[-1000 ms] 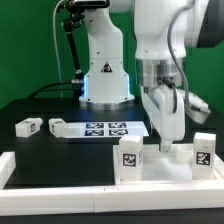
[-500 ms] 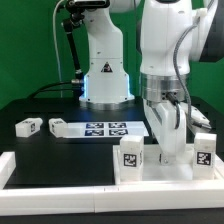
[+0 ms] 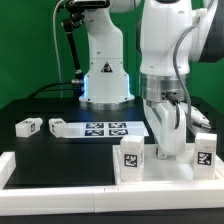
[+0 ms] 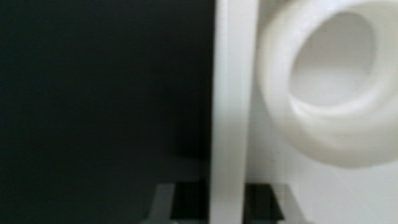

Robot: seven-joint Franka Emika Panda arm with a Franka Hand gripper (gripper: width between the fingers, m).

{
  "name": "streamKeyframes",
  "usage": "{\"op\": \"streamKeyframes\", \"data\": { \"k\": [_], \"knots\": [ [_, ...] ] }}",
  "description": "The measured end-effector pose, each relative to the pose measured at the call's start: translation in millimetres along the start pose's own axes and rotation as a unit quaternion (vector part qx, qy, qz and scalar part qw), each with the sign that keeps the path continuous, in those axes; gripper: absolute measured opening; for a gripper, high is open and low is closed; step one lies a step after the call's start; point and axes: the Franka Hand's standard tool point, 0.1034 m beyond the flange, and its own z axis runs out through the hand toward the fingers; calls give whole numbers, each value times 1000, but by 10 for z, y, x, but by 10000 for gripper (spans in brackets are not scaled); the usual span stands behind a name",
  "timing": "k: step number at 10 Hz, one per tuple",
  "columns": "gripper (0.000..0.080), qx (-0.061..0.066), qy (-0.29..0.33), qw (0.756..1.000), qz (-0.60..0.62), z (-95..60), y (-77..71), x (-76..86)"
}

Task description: Assemble square table

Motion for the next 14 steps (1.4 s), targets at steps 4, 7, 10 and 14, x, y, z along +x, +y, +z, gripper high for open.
{"op": "streamKeyframes", "data": {
  "k": [4,7,10,14],
  "knots": [
    [68,0,0,1000,0,0,0,0],
    [68,0,0,1000,0,0,0,0],
    [68,31,13,999,-43,4,41,140],
    [64,52,42,983,-171,22,201,572]
  ]
}}
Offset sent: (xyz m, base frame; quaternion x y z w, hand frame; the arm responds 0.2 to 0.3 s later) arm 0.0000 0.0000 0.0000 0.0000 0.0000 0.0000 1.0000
